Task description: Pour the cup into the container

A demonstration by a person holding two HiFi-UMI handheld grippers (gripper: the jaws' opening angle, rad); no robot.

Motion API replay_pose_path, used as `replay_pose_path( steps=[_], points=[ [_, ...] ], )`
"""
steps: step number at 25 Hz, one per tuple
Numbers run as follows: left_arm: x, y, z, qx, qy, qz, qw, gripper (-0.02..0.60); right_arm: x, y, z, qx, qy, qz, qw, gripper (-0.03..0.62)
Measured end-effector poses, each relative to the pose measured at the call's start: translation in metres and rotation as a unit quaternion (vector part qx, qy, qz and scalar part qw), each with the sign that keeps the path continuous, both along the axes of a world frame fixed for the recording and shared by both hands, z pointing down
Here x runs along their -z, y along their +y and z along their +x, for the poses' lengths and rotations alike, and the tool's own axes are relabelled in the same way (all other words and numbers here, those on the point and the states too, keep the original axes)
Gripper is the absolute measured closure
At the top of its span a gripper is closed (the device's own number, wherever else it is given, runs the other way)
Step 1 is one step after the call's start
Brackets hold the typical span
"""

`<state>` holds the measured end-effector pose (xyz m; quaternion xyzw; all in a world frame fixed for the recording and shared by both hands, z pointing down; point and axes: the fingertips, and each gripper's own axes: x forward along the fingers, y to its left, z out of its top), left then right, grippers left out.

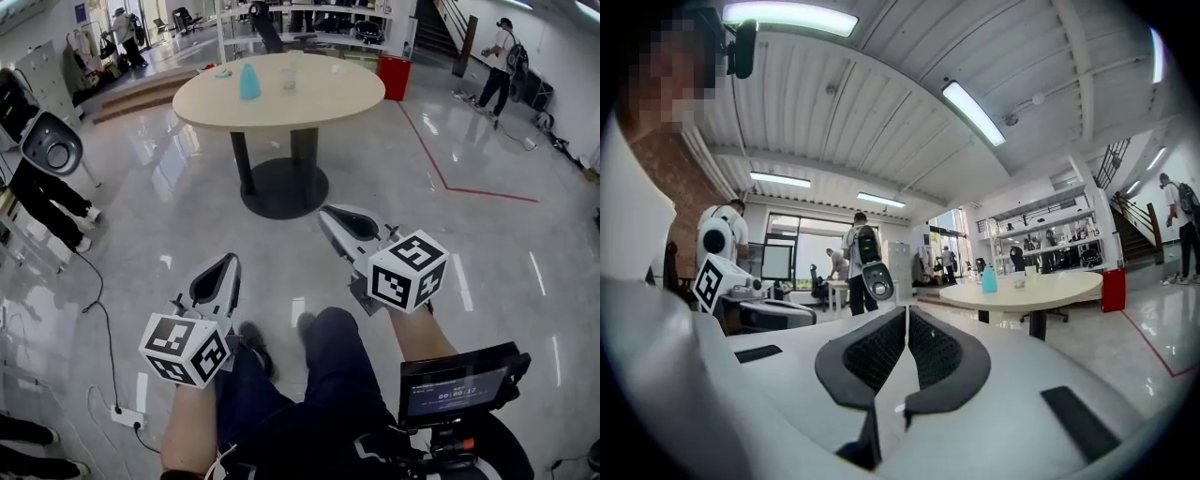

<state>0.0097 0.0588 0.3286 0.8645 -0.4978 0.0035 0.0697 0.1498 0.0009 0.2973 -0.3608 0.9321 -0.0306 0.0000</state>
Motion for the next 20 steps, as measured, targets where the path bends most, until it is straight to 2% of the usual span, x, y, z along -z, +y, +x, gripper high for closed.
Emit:
replay_pose_path(
  steps=[9, 20],
  points=[
    [0.012, 0.176, 0.047, -0.012, 0.001, -0.006, 0.9999, 0.583, 0.02, 0.183, 0.033, 0.012, 0.008, 0.002, 1.0, 0.577],
    [0.02, 0.355, 0.093, -0.009, -0.01, -0.009, 0.9999, 0.583, 0.027, 0.36, 0.087, 0.01, -0.017, 0.002, 1.0, 0.577]
  ],
)
